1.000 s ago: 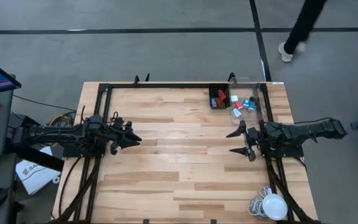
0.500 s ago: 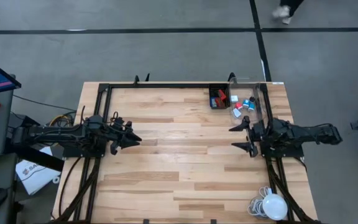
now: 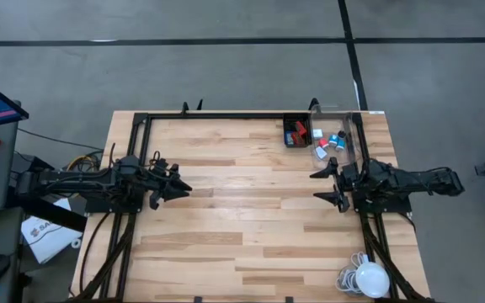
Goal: Pick & Place Office items
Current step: Return to Home Position
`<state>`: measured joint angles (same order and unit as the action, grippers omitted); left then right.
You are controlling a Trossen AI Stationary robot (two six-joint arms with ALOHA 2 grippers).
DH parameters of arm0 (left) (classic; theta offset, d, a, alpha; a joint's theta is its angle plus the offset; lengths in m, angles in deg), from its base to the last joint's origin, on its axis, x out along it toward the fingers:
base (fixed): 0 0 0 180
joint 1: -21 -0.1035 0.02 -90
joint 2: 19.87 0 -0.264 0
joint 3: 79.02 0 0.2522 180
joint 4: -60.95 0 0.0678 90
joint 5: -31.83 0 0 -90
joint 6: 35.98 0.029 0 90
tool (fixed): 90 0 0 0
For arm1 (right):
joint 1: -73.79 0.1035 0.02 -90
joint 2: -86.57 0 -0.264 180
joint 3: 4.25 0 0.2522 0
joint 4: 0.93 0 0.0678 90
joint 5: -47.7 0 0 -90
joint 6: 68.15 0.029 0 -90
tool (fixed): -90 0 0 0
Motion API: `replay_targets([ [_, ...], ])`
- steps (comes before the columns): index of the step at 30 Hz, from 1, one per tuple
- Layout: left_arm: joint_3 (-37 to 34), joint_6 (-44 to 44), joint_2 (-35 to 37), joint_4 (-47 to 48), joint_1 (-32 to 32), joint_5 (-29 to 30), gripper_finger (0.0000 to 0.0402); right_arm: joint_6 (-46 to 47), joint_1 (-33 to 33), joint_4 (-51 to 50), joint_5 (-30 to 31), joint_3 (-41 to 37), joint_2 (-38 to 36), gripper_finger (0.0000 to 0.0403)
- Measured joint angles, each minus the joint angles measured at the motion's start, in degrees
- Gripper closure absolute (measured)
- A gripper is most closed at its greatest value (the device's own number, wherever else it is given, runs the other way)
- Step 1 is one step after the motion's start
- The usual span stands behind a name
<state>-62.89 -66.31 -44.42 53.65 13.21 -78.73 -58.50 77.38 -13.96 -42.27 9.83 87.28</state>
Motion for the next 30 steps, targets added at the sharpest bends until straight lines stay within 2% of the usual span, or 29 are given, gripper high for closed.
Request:
replay_targets([
  [6,0.0,-0.02,1.09,0.28,0.42,0.0,0.0284,-0.04,0.0,0.0,0.0,0.0,0.0,0.0092],
  [17,-1.97,9.77,22.1,4.41,3.8,-0.5,0.0284,-0.13,0.02,0.0,0.0,-0.02,0.02,0.0092],
  [20,-1.87,14.98,24.48,5.8,4.62,3.37,0.0284,-0.13,0.02,-0.01,0.01,-0.02,0.02,0.0092],
  [25,-1.95,16.17,24.53,9.29,8.59,13.88,0.0284,-0.13,0.02,-0.02,0.02,-0.02,-0.02,0.0092],
  [30,-1.95,19.96,24.53,9.76,10.88,15.69,0.0284,-0.12,0.02,-0.01,0.02,-0.02,-0.02,0.0092],
])
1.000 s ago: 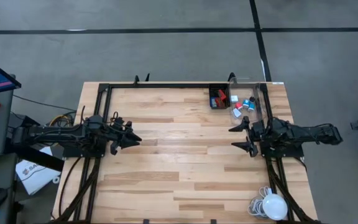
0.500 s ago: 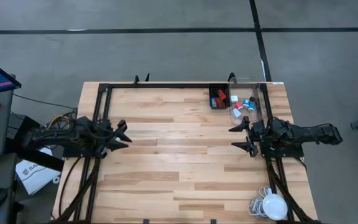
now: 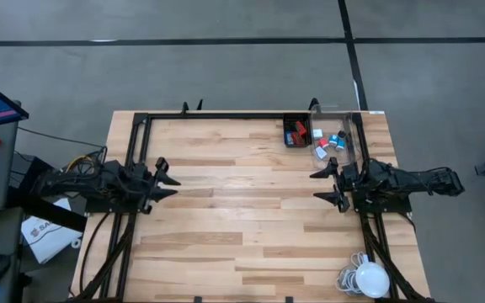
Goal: Pick & Place Office items
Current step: Return to Home Position
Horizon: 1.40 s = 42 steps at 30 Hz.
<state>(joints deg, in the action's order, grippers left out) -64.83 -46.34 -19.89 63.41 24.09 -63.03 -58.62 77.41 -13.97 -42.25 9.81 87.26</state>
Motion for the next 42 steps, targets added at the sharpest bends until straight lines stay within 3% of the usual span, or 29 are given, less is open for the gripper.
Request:
replay_targets([
  [7,-0.02,5.66,0.02,0.6,0.07,0.13,0.0284,0.01,0.0,-0.01,-0.01,0.0,0.0,0.0092],
  [42,-0.04,5.41,-10.33,0.56,0.04,0.13,0.0284,0.03,0.0,-0.01,0.0,0.0,0.0,0.0092],
])
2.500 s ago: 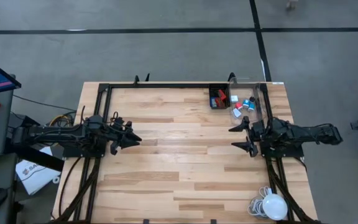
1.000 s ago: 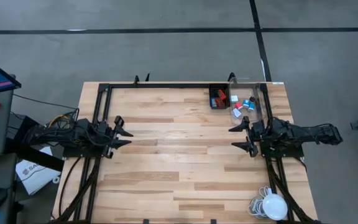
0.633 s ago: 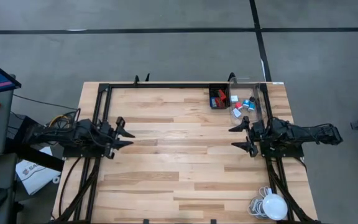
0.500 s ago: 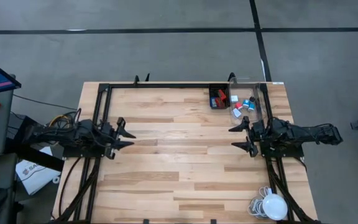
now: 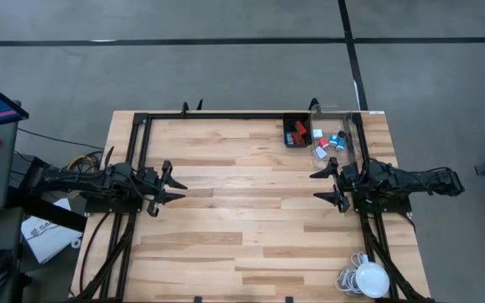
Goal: Pick & Place Office items
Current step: Return to Home Position
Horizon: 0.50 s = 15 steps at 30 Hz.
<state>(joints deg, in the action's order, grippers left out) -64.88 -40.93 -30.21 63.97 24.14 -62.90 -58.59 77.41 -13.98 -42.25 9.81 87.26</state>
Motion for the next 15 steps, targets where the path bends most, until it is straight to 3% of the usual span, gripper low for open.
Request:
replay_targets([
  [15,-0.02,0.0,-1.91,-0.02,0.0,0.0,0.0284,0.0,0.0,0.0,-0.01,0.0,0.0,0.0092],
])
